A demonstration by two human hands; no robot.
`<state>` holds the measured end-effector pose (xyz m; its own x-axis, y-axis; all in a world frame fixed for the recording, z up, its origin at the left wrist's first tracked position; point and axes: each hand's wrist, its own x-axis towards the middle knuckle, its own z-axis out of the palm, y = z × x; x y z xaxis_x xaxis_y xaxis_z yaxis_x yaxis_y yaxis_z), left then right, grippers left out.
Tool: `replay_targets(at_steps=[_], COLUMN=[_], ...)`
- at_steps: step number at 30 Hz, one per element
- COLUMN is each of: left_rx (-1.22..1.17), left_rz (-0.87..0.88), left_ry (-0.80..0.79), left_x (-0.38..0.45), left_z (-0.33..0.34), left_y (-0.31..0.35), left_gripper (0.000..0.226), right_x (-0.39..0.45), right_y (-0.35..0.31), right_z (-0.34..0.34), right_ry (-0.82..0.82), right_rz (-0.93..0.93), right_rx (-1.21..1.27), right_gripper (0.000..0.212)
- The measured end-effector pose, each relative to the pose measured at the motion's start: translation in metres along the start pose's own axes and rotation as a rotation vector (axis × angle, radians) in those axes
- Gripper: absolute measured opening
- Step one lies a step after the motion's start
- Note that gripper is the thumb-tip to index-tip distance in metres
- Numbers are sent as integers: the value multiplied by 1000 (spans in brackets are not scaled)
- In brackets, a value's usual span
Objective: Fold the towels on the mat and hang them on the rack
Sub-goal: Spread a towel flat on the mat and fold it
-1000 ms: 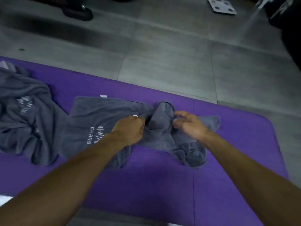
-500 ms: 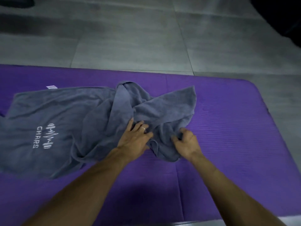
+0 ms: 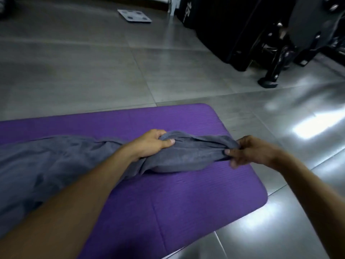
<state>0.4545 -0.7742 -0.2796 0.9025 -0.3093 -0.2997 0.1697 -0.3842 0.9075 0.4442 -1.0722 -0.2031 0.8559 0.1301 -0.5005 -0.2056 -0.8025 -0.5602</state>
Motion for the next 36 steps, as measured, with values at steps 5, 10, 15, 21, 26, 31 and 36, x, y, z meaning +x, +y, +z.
replay_targets(at_steps=[5,10,15,21,26,31,36], left_rx=[281,441,163,31,92,419,832], left_rz=[82,55,17,3,-37,47,-19], left_ry=[142,228,215,96,112,496,435], left_x=[31,65,84,95,114,190,187], left_z=[17,39,47,32,20,3,30], left_y=[18,-31,-65,-57,-49,-13,-24], left_gripper=[29,25,27,22,20,16,51], right_x=[18,74,142,180,182,224,234], right_y=[7,43,70,68,57,16,25], right_z=[-30,33,76,86,63,20,34], right_ry=[178,-137,-11,-122,-153,256,166], right_rz=[10,97,216,263,67,-16,89], right_rx=[-156,203,482,692,772,876,848], right_gripper=[35,34,57,38,5,24,27])
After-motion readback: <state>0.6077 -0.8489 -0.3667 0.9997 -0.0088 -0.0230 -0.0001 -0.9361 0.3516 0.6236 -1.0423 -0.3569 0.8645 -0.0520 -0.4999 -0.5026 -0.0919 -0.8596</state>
